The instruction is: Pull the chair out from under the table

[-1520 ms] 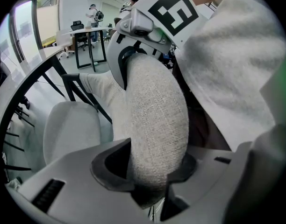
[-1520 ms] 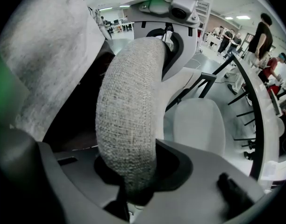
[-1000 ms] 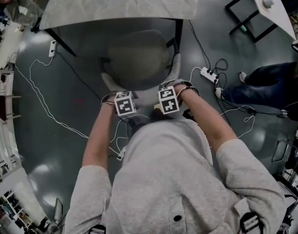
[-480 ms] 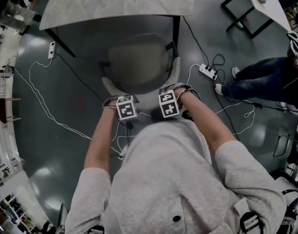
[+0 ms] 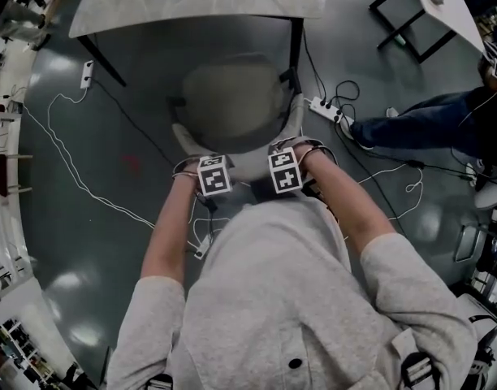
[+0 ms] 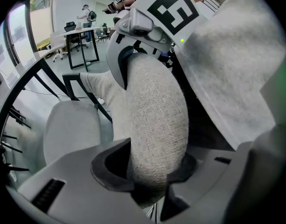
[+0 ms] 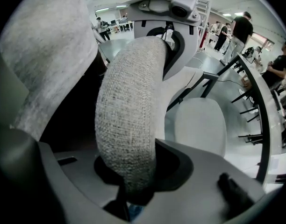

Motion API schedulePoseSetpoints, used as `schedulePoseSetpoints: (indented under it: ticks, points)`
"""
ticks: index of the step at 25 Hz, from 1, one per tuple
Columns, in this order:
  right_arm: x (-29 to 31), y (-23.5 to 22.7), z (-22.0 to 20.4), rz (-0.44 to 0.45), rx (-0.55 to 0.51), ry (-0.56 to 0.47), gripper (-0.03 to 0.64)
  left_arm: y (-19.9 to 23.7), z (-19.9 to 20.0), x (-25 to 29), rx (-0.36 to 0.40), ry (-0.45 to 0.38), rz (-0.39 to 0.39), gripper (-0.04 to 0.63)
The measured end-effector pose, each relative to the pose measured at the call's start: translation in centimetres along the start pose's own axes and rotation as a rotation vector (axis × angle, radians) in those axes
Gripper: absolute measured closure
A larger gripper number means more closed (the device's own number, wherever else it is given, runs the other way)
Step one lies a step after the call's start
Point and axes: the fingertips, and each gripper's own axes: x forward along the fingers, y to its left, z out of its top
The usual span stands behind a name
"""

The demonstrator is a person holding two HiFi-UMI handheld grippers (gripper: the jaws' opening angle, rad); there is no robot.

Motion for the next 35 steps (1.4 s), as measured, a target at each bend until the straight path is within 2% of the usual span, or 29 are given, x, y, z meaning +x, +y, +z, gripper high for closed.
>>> schedulePoseSetpoints:
  ticks: [35]
  points:
    - [1.4, 8.5, 3.6, 0.002, 0.021, 0.016, 0.515, -8.8, -1.6, 2.2, 0.02, -0.007, 0.004, 0.437]
